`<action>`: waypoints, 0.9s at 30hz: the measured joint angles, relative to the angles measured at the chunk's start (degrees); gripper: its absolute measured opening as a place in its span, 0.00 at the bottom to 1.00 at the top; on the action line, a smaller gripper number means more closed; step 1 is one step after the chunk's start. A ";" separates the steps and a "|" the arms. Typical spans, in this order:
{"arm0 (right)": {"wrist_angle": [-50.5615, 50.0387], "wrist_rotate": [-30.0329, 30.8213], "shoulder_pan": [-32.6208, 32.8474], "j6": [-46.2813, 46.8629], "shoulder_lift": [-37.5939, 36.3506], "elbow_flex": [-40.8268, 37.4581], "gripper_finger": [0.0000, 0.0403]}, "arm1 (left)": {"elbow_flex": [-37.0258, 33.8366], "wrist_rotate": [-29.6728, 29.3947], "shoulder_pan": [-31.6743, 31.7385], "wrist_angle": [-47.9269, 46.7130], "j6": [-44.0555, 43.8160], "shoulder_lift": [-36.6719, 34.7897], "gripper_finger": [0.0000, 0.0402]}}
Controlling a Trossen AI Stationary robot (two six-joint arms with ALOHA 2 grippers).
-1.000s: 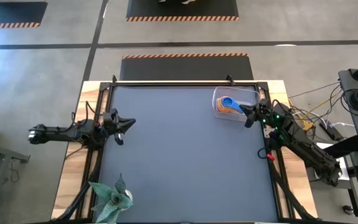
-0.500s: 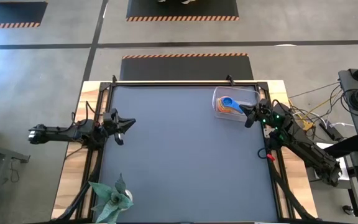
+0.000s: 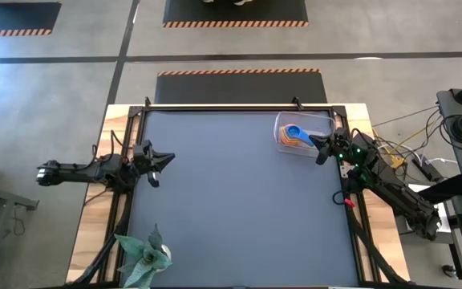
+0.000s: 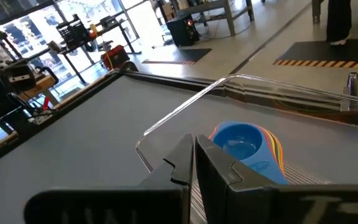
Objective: Nest measuring cups in basket
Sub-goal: Return to Home Position
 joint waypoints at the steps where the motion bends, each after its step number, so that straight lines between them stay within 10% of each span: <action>1: 0.00 0.00 0.00 0.02 0.00 0.00 0.02 | 0.11 0.00 -0.01 -0.05 -0.01 0.00 0.00; 27: 0.00 0.02 0.00 -0.01 0.00 0.00 0.02 | 0.53 -0.01 -0.02 -0.05 0.00 0.00 0.00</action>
